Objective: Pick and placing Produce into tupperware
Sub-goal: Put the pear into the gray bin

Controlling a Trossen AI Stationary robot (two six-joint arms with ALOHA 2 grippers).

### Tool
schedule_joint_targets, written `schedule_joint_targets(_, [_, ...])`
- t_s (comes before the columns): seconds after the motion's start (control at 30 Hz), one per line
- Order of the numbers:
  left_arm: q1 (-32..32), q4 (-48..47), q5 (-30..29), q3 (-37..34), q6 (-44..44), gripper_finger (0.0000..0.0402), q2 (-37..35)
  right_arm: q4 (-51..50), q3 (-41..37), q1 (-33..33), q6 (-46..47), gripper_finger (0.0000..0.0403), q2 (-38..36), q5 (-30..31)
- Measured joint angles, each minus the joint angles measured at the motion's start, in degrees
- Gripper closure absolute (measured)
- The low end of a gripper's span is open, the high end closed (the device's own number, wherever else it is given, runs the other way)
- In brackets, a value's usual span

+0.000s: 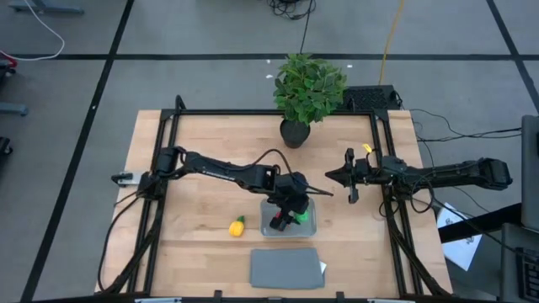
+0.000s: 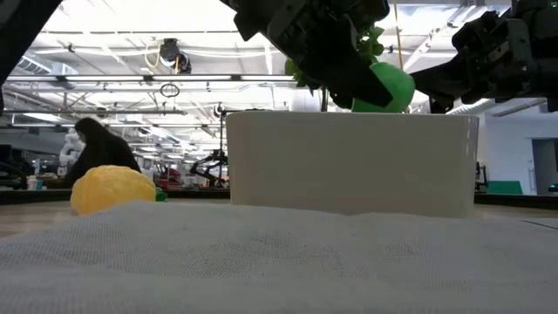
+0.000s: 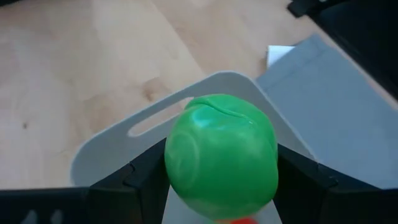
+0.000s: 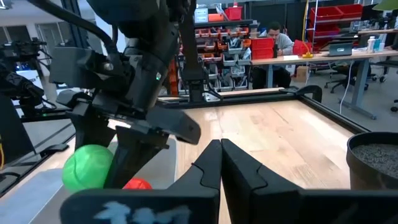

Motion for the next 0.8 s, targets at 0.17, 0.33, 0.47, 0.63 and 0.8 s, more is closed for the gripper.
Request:
schedule_joint_targets(0.17, [0.0, 0.4, 0.3, -0.4, 1.7, 0.0172, 0.4, 0.0, 0.0, 0.0, 0.0, 0.0403, 0.0, 0.0])
schedule_joint_targets(0.33, [0.0, 0.0, 0.2, -0.4, 8.4, 0.0172, 1.7, 0.0, 0.0, 0.0, 0.0, 0.0403, 0.0, 0.0])
schedule_joint_targets(0.47, [0.0, 0.4, 0.2, -0.4, 14.1, 0.0172, 2.2, 0.0, 0.0, 0.0, 0.0, 0.0403, 0.0, 0.0])
schedule_joint_targets(0.63, [0.0, 0.3, 0.2, -0.4, 19.9, 0.0172, 2.6, 0.0, 0.0, 0.0, 0.0, 0.0403, 0.0, 0.0])
schedule_joint_targets(0.8, [0.4, -0.2, 0.1, -0.4, 24.2, 0.0172, 2.9, 0.0, 0.0, 0.0, 0.0, 0.0403, 0.0, 0.0])
